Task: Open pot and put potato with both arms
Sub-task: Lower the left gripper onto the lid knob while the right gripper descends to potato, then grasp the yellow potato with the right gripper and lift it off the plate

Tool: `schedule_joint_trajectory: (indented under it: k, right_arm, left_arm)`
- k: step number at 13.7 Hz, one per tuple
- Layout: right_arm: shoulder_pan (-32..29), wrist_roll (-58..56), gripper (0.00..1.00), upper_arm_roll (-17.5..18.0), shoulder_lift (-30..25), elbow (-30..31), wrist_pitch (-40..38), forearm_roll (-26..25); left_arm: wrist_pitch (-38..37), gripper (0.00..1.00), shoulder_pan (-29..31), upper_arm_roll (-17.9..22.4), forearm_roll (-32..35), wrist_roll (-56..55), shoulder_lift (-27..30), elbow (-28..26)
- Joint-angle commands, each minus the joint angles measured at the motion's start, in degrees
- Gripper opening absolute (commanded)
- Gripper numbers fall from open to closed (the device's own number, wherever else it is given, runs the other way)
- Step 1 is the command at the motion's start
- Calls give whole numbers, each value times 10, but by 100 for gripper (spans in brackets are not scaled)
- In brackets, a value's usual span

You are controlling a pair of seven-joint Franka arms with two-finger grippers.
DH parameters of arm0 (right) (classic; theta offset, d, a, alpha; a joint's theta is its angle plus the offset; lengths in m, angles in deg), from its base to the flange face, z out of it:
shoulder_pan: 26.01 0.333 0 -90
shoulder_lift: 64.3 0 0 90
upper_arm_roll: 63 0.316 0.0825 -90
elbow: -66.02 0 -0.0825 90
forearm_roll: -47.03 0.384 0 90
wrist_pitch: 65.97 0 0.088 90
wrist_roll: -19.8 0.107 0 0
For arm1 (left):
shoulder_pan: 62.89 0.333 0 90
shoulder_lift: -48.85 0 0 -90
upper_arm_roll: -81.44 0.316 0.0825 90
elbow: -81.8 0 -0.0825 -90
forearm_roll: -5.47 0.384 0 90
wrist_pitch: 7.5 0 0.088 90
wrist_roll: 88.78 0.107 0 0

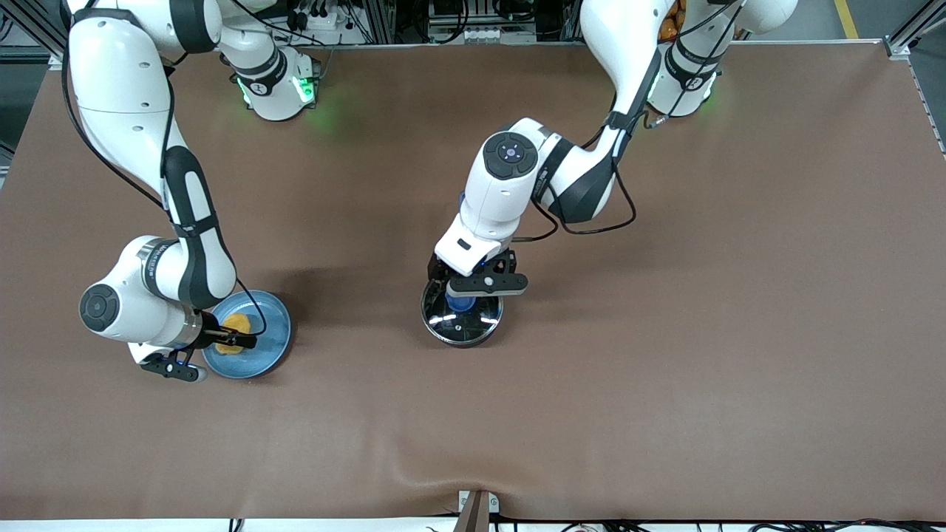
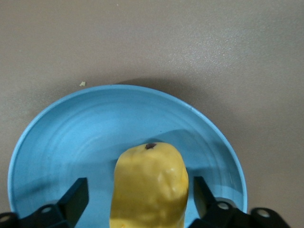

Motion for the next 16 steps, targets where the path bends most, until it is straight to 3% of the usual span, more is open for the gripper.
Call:
schedule_joint_trajectory:
  k: [1, 4, 7, 11, 16]
  right_arm:
    - [-9, -43, 27, 5, -2, 0, 1, 16]
    - [-6, -48, 15, 5, -5, -2, -1, 15]
    - [9, -65, 13, 5, -9, -12, -1, 14]
    - [72, -57, 13, 4, -24, -40, -18, 14]
    - [150, 106, 12, 3, -42, -63, -68, 10]
  left_arm:
    - [24, 100, -11, 14, -13, -8, -31, 18]
    - [24, 100, -16, 14, -12, -2, -45, 16]
    - [22, 100, -21, 14, -14, -5, -56, 13]
    - [19, 100, -21, 14, -13, -6, -57, 13]
    - [20, 100, -23, 23, -13, -4, -71, 14]
